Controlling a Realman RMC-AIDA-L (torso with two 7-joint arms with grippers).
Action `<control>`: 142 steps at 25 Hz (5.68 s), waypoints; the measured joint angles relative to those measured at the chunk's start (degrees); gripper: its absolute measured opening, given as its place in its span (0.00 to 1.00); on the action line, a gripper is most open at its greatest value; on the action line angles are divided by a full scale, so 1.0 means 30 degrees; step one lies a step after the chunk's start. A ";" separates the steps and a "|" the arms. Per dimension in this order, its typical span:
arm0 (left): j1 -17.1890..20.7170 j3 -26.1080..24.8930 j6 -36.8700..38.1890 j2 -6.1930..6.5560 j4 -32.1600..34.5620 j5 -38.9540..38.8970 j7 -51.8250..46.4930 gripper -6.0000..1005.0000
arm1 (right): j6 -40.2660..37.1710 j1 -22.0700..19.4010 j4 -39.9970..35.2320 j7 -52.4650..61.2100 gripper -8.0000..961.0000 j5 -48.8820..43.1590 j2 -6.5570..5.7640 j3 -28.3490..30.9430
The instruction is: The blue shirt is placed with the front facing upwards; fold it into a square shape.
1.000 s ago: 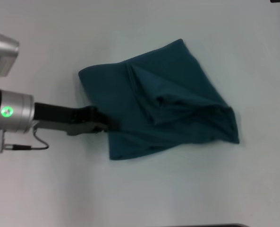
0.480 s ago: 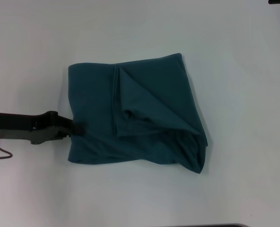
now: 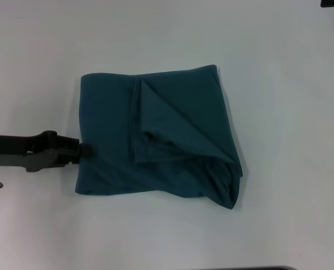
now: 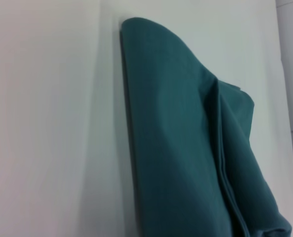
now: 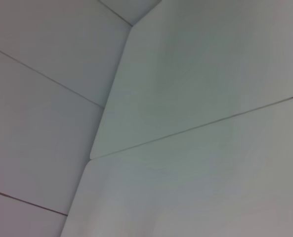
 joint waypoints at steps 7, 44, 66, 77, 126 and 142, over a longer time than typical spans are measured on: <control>0.0498 -0.0946 0.0716 0.0368 -0.0345 0.0034 -0.0158 0.35 | -0.0011 0.0082 -0.0001 -0.0080 0.95 0.0001 0.0028 -0.0034; 0.1384 -0.9596 0.5476 0.0387 0.0439 -0.2428 0.2735 0.73 | -0.1375 0.4476 -0.0774 -0.4135 0.95 -0.3715 0.4567 -0.9543; 0.1353 -0.9746 0.5553 0.0349 0.0498 -0.2462 0.2762 0.73 | 0.3532 0.5603 0.0078 -0.6864 0.95 -0.2445 0.4950 -1.5537; 0.1278 -0.9745 0.5444 0.0418 0.1025 -0.2461 0.2959 0.73 | 0.4250 0.5507 0.0252 -0.7493 0.95 -0.0754 0.4952 -1.8454; 0.1093 -0.9747 0.5289 0.0650 0.2404 -0.2460 0.3272 0.73 | 0.8201 0.2803 -0.3431 -0.6630 0.95 -0.1539 0.5010 -2.3782; 0.1054 -0.9746 0.5290 0.0650 0.2479 -0.2460 0.3316 0.73 | 0.8556 0.2787 -0.3467 -0.5966 0.94 -0.1653 0.5030 -2.4726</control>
